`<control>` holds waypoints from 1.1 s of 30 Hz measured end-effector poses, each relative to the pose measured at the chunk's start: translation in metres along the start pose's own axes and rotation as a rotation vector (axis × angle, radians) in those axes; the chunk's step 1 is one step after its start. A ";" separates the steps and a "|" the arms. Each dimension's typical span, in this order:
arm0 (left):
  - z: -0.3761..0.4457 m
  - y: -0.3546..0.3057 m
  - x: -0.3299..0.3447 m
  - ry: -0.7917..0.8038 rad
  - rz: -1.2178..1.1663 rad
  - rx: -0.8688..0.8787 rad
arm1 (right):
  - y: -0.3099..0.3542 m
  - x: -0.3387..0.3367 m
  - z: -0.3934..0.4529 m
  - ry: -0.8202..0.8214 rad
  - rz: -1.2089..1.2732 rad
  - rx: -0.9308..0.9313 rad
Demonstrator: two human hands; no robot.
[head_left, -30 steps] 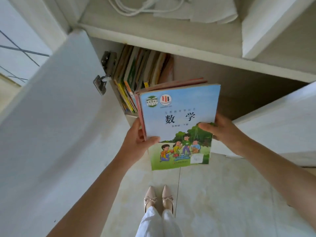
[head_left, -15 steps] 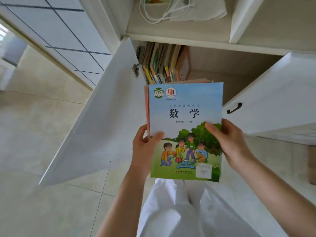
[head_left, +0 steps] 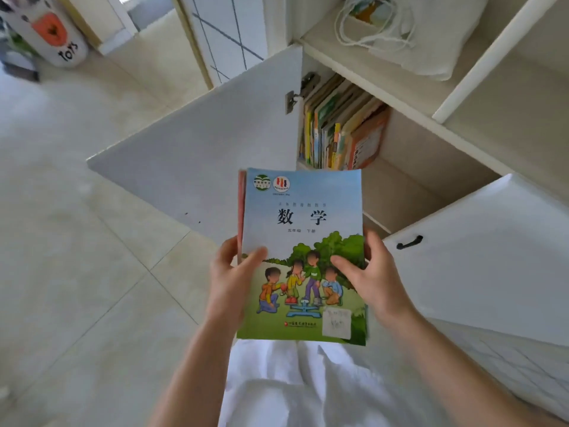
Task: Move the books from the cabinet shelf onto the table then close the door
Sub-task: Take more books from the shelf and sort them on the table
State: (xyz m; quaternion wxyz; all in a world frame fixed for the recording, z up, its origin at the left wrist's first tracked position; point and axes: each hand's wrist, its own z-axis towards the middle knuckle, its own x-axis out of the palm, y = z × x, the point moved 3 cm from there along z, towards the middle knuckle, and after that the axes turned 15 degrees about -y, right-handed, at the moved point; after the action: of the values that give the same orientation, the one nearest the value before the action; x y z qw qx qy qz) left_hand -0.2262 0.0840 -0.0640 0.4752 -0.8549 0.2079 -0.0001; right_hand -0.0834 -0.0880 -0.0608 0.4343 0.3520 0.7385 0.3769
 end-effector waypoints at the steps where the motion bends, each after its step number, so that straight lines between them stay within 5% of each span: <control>1: -0.008 0.005 -0.007 -0.030 -0.017 0.003 | 0.000 0.000 -0.002 0.035 -0.018 -0.023; 16: -0.127 0.094 -0.176 -0.701 -0.415 -0.064 | 0.029 0.110 -0.117 0.782 -0.188 -0.224; 33: -0.324 0.278 -0.417 -1.322 -0.680 -0.189 | -0.047 0.227 -0.459 1.368 -0.348 -0.342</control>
State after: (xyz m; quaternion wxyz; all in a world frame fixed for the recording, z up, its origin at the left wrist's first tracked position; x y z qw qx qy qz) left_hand -0.7699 -0.1598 -0.0298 0.3995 -0.7312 -0.3973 0.3845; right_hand -0.5936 -0.0331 -0.0317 -0.0220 -0.1577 0.8208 0.5485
